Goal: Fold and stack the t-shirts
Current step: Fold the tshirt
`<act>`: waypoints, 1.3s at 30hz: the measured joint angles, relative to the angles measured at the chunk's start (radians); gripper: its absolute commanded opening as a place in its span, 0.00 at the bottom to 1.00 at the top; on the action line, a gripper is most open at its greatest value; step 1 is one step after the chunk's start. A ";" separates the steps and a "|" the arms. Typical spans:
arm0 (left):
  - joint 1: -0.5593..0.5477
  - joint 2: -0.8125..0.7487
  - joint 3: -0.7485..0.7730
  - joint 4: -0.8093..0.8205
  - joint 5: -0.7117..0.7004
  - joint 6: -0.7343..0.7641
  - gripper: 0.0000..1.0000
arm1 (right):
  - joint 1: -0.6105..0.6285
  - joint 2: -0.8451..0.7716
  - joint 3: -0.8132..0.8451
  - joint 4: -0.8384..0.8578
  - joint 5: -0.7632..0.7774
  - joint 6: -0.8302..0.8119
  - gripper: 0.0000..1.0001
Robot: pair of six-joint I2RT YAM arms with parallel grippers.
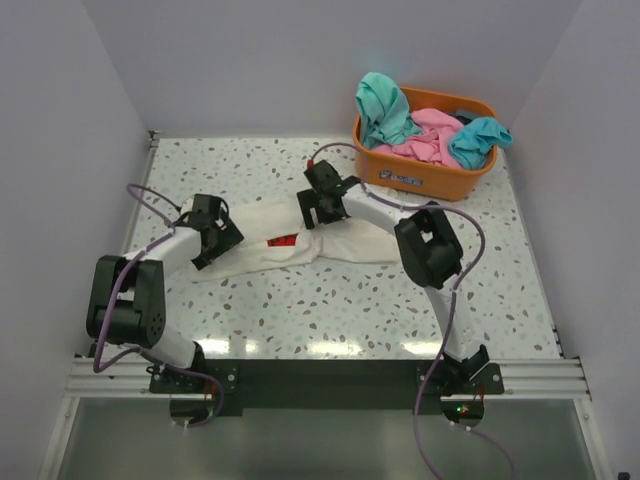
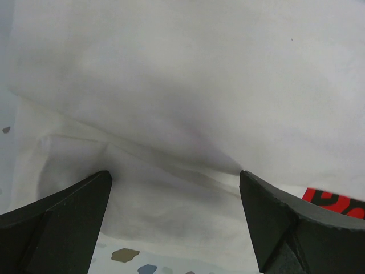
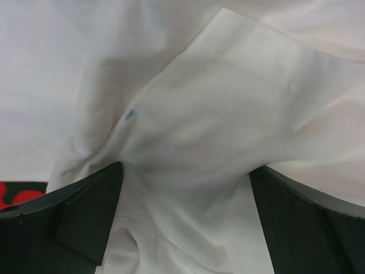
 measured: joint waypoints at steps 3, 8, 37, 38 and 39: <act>-0.030 -0.053 -0.057 0.014 0.004 0.000 1.00 | 0.022 0.102 0.158 -0.011 -0.036 -0.034 0.99; -0.130 -0.076 -0.099 0.024 -0.001 0.000 1.00 | 0.024 0.269 0.433 -0.043 -0.082 -0.116 0.99; -0.727 -0.294 -0.364 0.251 0.430 -0.451 1.00 | -0.120 0.422 0.621 0.171 -0.407 -0.257 0.99; -0.753 -0.287 -0.361 0.250 0.433 -0.467 1.00 | -0.128 0.427 0.627 0.174 -0.411 -0.253 0.99; -0.775 -0.278 -0.352 0.248 0.434 -0.476 1.00 | -0.134 0.432 0.633 0.180 -0.419 -0.250 0.99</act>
